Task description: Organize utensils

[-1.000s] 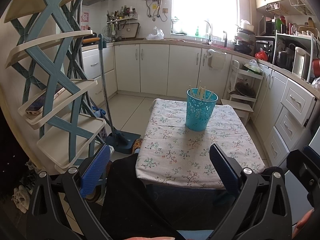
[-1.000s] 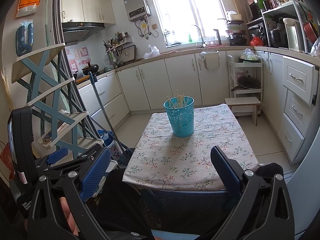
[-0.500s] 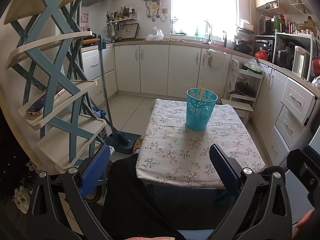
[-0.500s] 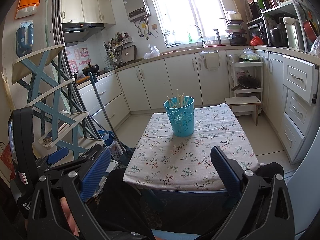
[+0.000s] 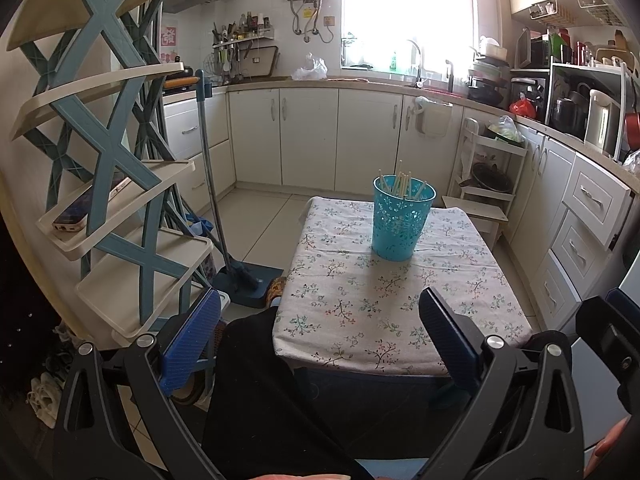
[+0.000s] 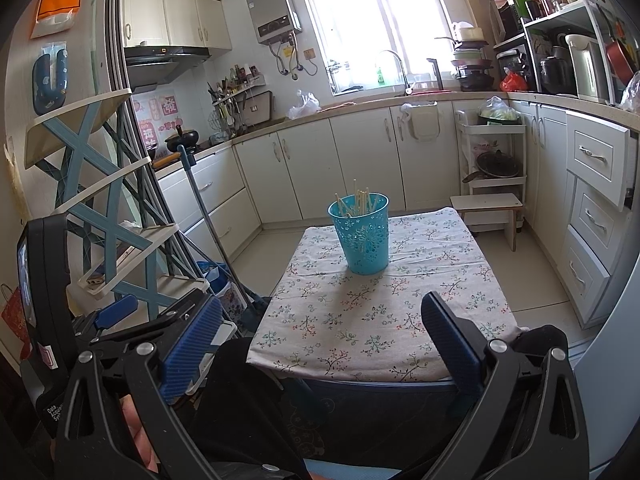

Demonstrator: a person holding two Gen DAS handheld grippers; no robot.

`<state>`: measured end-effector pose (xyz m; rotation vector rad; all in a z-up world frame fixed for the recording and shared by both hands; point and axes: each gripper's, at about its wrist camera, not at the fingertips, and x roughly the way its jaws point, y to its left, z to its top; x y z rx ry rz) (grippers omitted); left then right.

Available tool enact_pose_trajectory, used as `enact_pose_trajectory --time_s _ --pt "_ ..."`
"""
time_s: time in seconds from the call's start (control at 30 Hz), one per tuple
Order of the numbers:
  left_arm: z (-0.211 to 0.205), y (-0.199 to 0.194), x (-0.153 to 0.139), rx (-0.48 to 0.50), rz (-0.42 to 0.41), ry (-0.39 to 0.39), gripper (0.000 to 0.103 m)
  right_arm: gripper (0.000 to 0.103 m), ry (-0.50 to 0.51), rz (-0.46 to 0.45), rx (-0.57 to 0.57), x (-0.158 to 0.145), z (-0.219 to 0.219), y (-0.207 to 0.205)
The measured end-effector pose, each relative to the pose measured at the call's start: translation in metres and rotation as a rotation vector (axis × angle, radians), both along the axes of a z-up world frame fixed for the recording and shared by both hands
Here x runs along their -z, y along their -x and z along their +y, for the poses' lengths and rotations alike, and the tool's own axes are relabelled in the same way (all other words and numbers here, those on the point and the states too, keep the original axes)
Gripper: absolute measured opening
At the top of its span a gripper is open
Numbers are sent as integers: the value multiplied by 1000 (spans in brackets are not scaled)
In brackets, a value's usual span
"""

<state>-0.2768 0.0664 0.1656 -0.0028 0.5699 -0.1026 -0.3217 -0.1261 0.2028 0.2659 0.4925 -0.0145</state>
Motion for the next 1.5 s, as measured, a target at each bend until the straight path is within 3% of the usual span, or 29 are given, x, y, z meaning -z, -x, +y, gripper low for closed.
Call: enact_pose_trajectory --time_s 1.5 --pt "7 0 0 17 24 0 95 96 -1 0 1 0 8 1"
